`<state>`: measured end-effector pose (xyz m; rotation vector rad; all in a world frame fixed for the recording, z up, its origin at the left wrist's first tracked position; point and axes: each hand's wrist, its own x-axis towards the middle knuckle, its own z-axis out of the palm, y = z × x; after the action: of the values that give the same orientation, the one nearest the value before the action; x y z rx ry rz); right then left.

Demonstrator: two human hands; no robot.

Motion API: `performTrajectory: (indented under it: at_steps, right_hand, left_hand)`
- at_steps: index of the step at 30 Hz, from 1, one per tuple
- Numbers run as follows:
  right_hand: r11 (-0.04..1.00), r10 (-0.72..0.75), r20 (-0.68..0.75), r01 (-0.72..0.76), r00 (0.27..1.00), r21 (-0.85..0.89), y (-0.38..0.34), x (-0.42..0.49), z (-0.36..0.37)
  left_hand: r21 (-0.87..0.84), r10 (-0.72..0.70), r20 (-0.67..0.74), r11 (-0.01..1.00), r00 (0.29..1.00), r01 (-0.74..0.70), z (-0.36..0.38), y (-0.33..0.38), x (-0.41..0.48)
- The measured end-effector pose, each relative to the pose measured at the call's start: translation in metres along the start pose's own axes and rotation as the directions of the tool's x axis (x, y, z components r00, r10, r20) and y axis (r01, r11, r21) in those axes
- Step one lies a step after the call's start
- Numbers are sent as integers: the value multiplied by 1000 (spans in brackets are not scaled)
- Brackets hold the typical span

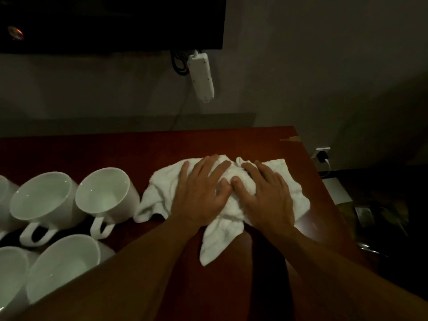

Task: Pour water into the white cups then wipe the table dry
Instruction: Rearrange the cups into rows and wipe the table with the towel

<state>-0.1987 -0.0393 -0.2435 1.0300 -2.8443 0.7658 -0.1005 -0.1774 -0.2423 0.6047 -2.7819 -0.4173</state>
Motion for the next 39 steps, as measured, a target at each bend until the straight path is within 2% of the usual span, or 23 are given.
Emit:
performTrajectory:
  at_steps: [7,10,14,16,20,22,25,29,34,37,39]
  right_hand:
    - [998,52,-12,-52,999,-28,12,79,10]
    - [984,-29,92,45,995,-174,22,104,14]
    - [997,48,32,-47,998,-55,24,132,16]
    - [995,6,71,1,997,-101,29,143,21]
    - [999,33,-28,-33,999,13,27,148,19]
    - [1000,11,-20,-11,1000,28,29,148,19]
    - [1000,-25,20,25,999,13,30,150,20]
    - [985,-99,91,110,991,-130,41,138,15]
    - [998,-38,87,42,995,-39,64,83,-12]
    - [990,-54,125,70,991,-126,81,39,-28]
    - [995,-40,89,49,995,-93,87,4,-37]
  left_hand:
    - [-5,31,16,1000,999,-31,11,-12,84]
    - [-12,41,35,999,999,-41,12,-13,110]
    - [-13,38,41,999,998,-37,17,-19,136]
    - [-47,27,14,999,1000,-26,21,-19,143]
    - [-51,18,30,999,999,-16,29,-24,149]
    - [-57,6,52,998,999,-3,31,-25,149]
    - [-48,-2,36,999,999,4,30,-26,146]
    - [-13,-50,12,999,999,51,31,-8,123]
    - [30,-49,47,998,998,48,30,39,77]
    - [18,-12,52,1000,999,11,30,69,37]
    - [4,5,48,1000,999,-5,31,85,6]
